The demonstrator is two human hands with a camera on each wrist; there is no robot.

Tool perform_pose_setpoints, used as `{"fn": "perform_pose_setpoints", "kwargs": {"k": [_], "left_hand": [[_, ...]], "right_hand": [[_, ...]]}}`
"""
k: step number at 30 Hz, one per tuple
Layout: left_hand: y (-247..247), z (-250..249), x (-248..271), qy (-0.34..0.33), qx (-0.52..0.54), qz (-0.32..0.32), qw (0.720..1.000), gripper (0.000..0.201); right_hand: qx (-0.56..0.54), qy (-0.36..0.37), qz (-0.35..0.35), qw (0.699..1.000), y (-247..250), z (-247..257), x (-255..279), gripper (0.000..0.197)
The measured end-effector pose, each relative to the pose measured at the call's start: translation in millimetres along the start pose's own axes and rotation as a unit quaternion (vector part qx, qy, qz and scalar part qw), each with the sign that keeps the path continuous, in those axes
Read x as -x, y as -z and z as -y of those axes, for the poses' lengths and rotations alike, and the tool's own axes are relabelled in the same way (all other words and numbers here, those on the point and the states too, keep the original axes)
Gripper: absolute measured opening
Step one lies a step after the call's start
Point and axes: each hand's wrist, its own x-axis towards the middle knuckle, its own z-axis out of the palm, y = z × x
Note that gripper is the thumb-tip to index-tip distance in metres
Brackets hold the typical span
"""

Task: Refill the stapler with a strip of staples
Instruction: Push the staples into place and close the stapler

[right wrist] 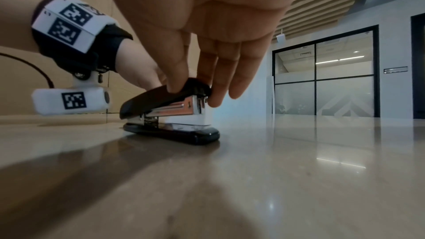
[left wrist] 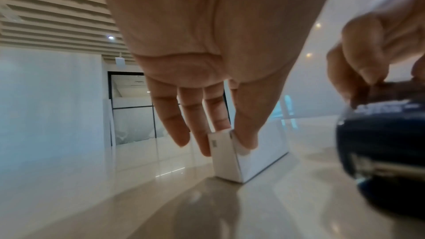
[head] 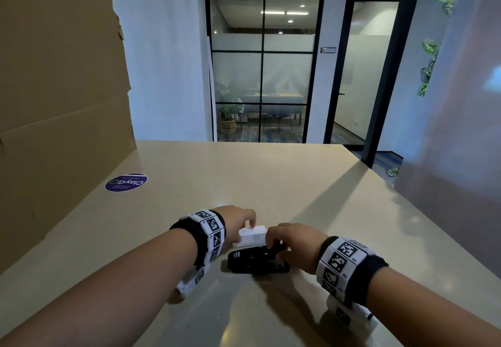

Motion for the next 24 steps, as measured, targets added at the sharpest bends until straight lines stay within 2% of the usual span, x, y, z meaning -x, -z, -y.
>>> {"fn": "perform_pose_setpoints", "kwargs": {"k": [6, 16, 21, 24], "left_hand": [[2, 42, 13, 0.059, 0.019, 0.011, 0.998, 0.042], [-5, 128, 56, 0.174, 0.118, -0.013, 0.978, 0.042], [-17, 158, 77, 0.185, 0.181, -0.039, 0.965, 0.049], [-22, 173, 85, 0.17, 0.189, -0.029, 0.967, 0.051]], "right_hand": [[0.009, -0.008, 0.002, 1.0, 1, 2, -11, 0.028], [0.037, -0.027, 0.004, 0.999, 2, 19, -55, 0.026], [0.047, -0.035, 0.002, 0.998, 3, 37, -87, 0.027], [0.05, -0.039, 0.005, 0.998, 2, 54, -112, 0.026]]}}
